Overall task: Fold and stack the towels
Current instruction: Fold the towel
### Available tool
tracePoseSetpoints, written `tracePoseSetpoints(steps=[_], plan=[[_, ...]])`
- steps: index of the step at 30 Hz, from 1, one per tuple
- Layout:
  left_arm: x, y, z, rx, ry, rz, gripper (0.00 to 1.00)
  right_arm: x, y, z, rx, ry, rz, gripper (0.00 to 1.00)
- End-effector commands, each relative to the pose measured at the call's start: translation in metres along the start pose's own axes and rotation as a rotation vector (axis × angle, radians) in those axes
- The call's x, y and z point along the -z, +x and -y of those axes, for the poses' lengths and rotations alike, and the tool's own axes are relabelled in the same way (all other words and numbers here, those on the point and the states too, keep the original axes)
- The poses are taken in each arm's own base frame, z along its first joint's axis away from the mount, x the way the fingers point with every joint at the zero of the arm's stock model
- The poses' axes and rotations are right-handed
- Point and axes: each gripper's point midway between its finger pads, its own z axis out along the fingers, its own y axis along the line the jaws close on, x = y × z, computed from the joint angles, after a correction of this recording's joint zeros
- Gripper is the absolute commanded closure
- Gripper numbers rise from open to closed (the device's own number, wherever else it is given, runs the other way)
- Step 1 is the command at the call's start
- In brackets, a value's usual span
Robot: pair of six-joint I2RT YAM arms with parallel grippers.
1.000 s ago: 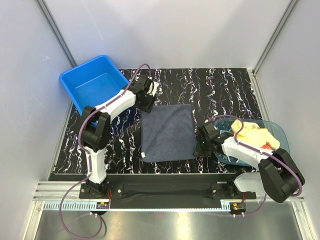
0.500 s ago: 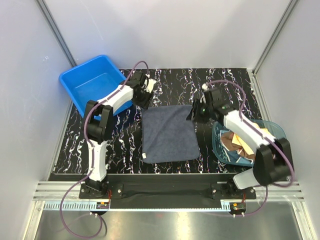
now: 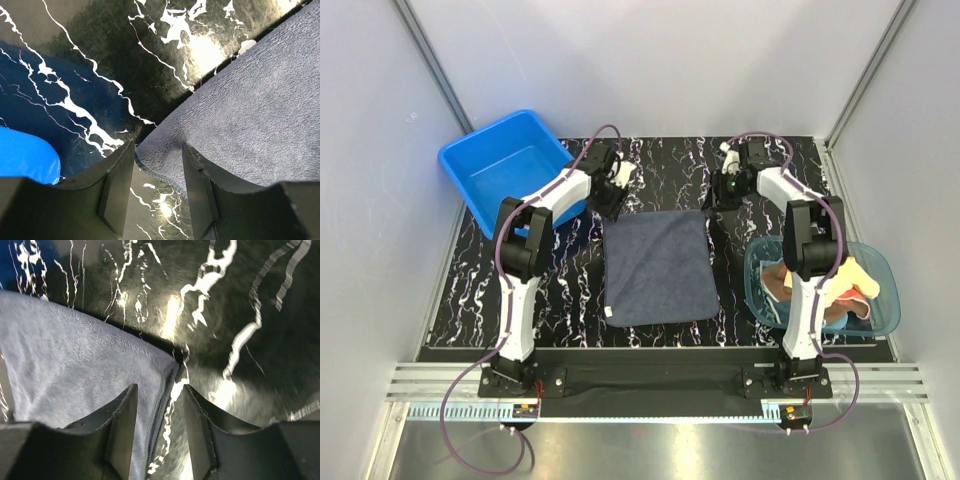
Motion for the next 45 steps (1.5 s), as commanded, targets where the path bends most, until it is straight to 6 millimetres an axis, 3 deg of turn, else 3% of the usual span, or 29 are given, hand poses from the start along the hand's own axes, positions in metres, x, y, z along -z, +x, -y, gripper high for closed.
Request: tracePoseSetpoints(steps=[1, 8, 16, 22, 25, 27, 31, 36, 45], plan=[[0.003, -0.020, 0.000, -0.032, -0.003, 0.039, 0.53, 0.001, -0.017, -0.015, 0.133, -0.106, 0.003, 0.52], [-0.002, -0.014, 0.006, -0.057, 0.020, -0.002, 0.53, -0.021, -0.010, -0.011, 0.181, -0.185, -0.075, 0.52], [0.001, -0.014, 0.005, -0.073, 0.013, -0.011, 0.51, -0.023, -0.001, -0.006, 0.200, -0.209, -0.114, 0.54], [0.000, -0.011, 0.004, -0.086, 0.007, -0.022, 0.53, -0.024, 0.004, 0.001, 0.206, -0.212, -0.139, 0.62], [0.000, -0.012, 0.001, -0.088, -0.007, -0.020, 0.53, -0.024, 0.001, 0.006, 0.194, -0.207, -0.134, 0.74], [-0.002, -0.012, -0.001, -0.085, -0.014, -0.023, 0.61, -0.023, 0.002, 0.007, 0.189, -0.212, -0.141, 0.79], [-0.003, -0.012, -0.003, -0.078, -0.019, -0.035, 0.61, -0.022, 0.007, 0.015, 0.193, -0.205, -0.161, 0.88], [-0.003, -0.021, -0.006, -0.083, -0.026, -0.021, 0.59, -0.024, 0.008, 0.018, 0.186, -0.205, -0.173, 0.89], [-0.011, -0.016, -0.014, -0.090, -0.058, -0.053, 0.54, -0.024, 0.007, 0.019, 0.183, -0.206, -0.174, 0.89]])
